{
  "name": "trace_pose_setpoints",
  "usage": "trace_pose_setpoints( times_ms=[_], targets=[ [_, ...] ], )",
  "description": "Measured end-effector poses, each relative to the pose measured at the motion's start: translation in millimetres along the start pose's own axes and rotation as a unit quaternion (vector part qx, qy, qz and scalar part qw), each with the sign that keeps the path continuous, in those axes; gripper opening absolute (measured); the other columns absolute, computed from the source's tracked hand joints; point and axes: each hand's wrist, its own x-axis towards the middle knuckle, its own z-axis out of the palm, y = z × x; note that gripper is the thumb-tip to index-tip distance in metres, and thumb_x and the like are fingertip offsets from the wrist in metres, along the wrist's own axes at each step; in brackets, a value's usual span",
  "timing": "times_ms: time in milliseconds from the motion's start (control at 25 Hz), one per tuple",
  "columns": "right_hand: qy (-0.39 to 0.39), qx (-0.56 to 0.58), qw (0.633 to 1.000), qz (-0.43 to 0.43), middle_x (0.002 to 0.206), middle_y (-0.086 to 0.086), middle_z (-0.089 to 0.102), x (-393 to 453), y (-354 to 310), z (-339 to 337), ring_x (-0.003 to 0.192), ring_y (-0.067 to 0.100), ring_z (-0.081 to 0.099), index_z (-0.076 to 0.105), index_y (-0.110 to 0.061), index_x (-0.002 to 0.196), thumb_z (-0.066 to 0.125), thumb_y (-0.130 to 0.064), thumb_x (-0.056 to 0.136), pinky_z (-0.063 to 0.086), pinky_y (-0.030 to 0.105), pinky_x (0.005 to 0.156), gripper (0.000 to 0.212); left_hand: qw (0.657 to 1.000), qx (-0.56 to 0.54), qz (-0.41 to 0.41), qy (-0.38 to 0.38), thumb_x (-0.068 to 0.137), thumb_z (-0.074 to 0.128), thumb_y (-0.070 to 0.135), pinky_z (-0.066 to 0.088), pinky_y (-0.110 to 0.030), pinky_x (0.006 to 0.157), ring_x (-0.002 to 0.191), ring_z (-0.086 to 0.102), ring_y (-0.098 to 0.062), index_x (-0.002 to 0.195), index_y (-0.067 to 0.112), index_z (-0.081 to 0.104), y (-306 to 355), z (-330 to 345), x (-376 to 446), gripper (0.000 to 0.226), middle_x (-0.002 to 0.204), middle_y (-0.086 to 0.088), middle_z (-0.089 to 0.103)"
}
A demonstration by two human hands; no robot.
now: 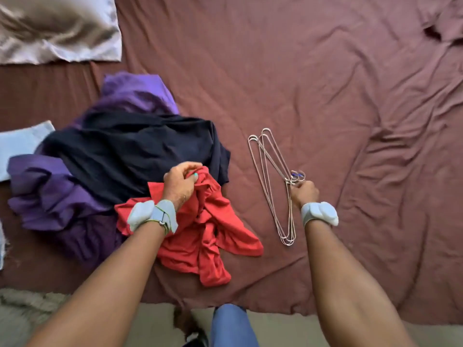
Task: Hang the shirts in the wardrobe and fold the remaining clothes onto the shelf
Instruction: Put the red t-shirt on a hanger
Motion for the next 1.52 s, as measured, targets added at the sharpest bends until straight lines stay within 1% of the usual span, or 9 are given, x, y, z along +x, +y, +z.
trace_pose_setpoints(
  times_ms=[160, 320, 560, 720, 880, 1000, 1200, 1400, 1520],
  targets=[
    [0.060, -0.056, 0.996, -0.035, 0.129, 0.020, 0.050, 53, 9, 39, 0.122, 0.038, 0.042, 0.060, -0.014, 0.122, 0.059, -0.014, 0.087, 0.036, 0.040, 0.097, 0.035, 0.998, 0.061, -0.014, -0.009, 0.091, 0.059, 0.022, 0.045, -0.027, 0.092, 0.099, 0.064, -0.020, 0.100, 0.019, 0.073, -22, 42, 39, 0.017, 0.098, -0.001, 0.074],
    [0.052, -0.121, 0.991, -0.026, 0.139, 0.013, 0.036, 75, 10, 53, 0.126, 0.036, 0.033, 0.057, -0.016, 0.117, 0.067, -0.025, 0.085, 0.038, 0.052, 0.095, 0.034, 0.999, 0.052, -0.004, -0.008, 0.092, 0.058, 0.027, 0.039, -0.016, 0.082, 0.090, 0.062, -0.009, 0.098, 0.023, 0.072, -23, 59, 48, 0.016, 0.089, 0.010, 0.071],
    [0.100, -0.183, 0.973, -0.100, 0.132, 0.020, 0.040, 66, 5, 61, 0.110, 0.040, 0.042, 0.063, 0.000, 0.100, 0.055, -0.014, 0.085, 0.047, 0.042, 0.074, 0.022, 0.992, 0.030, -0.124, 0.018, 0.083, 0.070, 0.033, 0.040, -0.021, 0.075, 0.088, 0.060, -0.017, 0.095, 0.015, 0.075, -22, 70, 46, 0.022, 0.089, -0.003, 0.071],
    [0.128, -0.172, 0.971, -0.101, 0.145, 0.014, 0.039, 54, -3, 58, 0.113, 0.039, 0.043, 0.066, 0.006, 0.091, 0.053, -0.015, 0.091, 0.044, 0.043, 0.079, 0.024, 0.990, 0.052, -0.129, 0.038, 0.090, 0.061, 0.032, 0.037, -0.026, 0.076, 0.093, 0.057, -0.029, 0.095, 0.010, 0.072, -16, 67, 42, 0.026, 0.093, -0.013, 0.070],
    [0.111, -0.186, 0.964, -0.155, 0.118, 0.020, 0.052, 44, -16, 47, 0.106, 0.039, 0.050, 0.067, 0.005, 0.093, 0.055, -0.020, 0.091, 0.040, 0.045, 0.084, 0.027, 0.992, 0.041, -0.108, 0.060, 0.092, 0.059, 0.026, 0.039, -0.028, 0.085, 0.102, 0.057, -0.033, 0.101, 0.014, 0.071, -14, 55, 39, 0.019, 0.100, -0.011, 0.070],
    [0.046, -0.154, 0.965, -0.207, 0.100, 0.027, 0.057, 38, -30, 31, 0.091, 0.044, 0.058, 0.068, 0.004, 0.088, 0.059, -0.025, 0.092, 0.045, 0.041, 0.073, 0.030, 0.992, 0.040, -0.107, 0.062, 0.086, 0.067, 0.028, 0.038, -0.022, 0.079, 0.094, 0.058, -0.025, 0.096, 0.014, 0.072, -11, 39, 32, 0.019, 0.091, -0.008, 0.069],
    [0.080, -0.011, 0.967, -0.242, 0.083, 0.025, 0.067, 2, -72, -13, 0.083, 0.041, 0.061, 0.074, -0.003, 0.082, 0.065, -0.019, 0.086, 0.047, 0.037, 0.073, 0.019, 0.991, 0.114, -0.036, 0.055, 0.079, 0.072, 0.021, 0.042, -0.027, 0.083, 0.093, 0.061, -0.027, 0.093, 0.012, 0.072, 0, -8, 12, 0.016, 0.092, -0.011, 0.070],
    [-0.037, 0.134, 0.968, -0.207, 0.060, 0.005, 0.066, -35, -103, -32, 0.063, 0.022, 0.066, 0.077, -0.019, 0.073, 0.075, -0.022, 0.075, 0.058, 0.045, 0.075, 0.003, 0.994, 0.092, 0.005, 0.064, 0.086, 0.064, 0.015, 0.043, -0.033, 0.090, 0.099, 0.060, -0.030, 0.090, 0.018, 0.069, 0, -42, -16, 0.007, 0.093, -0.011, 0.070],
    [-0.096, 0.258, 0.946, -0.173, 0.063, 0.007, 0.060, -73, -106, -32, 0.053, 0.018, 0.057, 0.075, -0.004, 0.086, 0.073, -0.009, 0.082, 0.059, 0.036, 0.058, 0.007, 0.994, 0.046, 0.004, 0.099, 0.089, 0.061, 0.013, 0.038, -0.024, 0.084, 0.094, 0.060, -0.024, 0.092, 0.015, 0.069, -1, -61, -47, 0.009, 0.091, -0.005, 0.070]
  ],
)
